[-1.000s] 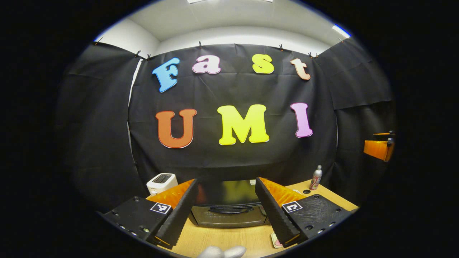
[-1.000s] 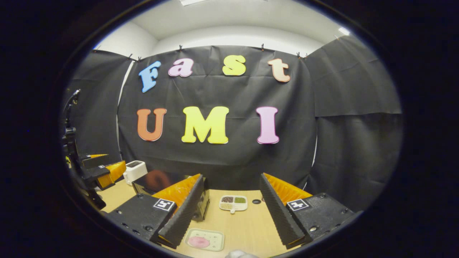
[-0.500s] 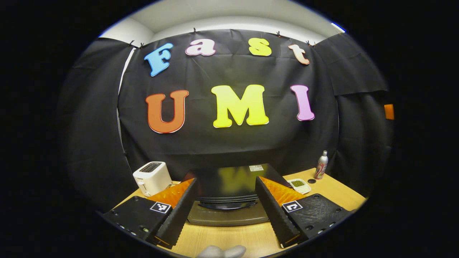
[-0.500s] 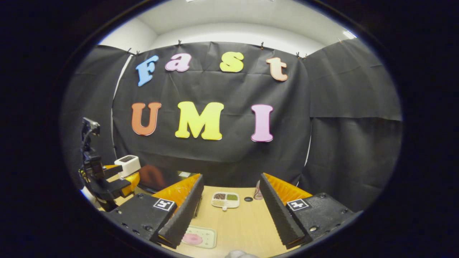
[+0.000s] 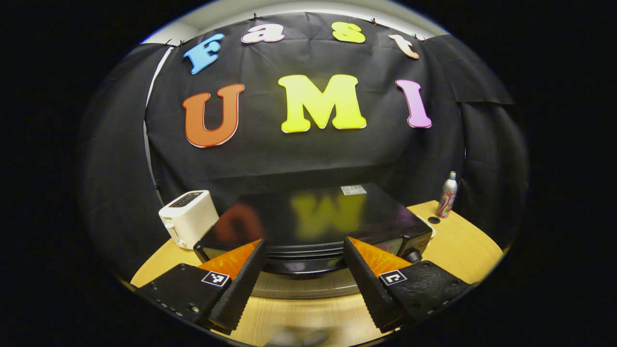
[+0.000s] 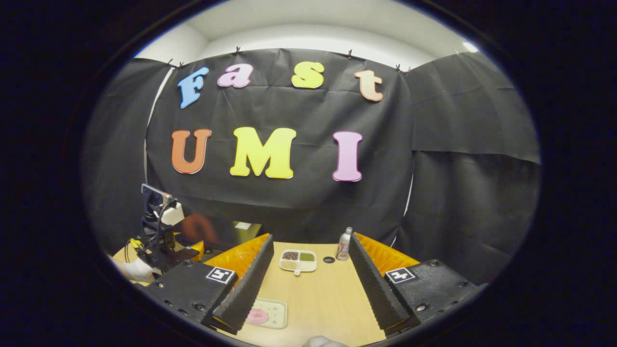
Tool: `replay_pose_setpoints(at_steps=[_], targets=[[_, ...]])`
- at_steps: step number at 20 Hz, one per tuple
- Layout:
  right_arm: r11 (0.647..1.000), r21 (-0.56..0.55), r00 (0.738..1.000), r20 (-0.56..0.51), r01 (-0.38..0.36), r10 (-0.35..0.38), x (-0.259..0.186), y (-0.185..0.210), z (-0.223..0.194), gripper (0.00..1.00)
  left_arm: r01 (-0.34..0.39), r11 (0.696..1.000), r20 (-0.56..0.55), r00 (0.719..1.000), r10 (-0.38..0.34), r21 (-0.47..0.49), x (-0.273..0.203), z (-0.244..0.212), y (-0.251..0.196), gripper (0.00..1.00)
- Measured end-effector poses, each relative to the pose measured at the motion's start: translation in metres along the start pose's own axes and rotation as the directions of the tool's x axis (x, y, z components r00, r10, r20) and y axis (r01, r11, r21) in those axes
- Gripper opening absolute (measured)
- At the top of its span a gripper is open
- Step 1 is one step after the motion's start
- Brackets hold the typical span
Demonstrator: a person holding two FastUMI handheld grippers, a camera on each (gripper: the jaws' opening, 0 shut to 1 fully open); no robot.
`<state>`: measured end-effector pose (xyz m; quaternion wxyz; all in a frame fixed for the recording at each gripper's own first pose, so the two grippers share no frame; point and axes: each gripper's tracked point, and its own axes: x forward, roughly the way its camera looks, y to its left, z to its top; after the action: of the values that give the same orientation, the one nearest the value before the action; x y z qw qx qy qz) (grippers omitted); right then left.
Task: Open the electric oven with the left hand, put the food in, and close the electric oven.
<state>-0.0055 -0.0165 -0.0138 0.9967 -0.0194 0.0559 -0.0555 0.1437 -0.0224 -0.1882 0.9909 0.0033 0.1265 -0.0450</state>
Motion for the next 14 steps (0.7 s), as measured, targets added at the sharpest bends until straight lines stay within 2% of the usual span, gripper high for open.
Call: replay_pose_setpoints(at_steps=[7, 14], targets=[[1.0, 0.014, 0.999, -0.031, -0.017, 0.017, -0.003, 0.009, -0.014, 0.97, 0.006, 1.0, -0.03, 1.0, -0.007, -0.015, -0.006, -0.003, -0.003, 0.98], [0.998, 0.017, 0.998, -0.026, -0.054, 0.054, -0.009, 0.024, -0.015, 0.97, 0.012, 1.0, -0.045, 0.999, -0.012, -0.011, -0.041, -0.022, -0.005, 0.97]])
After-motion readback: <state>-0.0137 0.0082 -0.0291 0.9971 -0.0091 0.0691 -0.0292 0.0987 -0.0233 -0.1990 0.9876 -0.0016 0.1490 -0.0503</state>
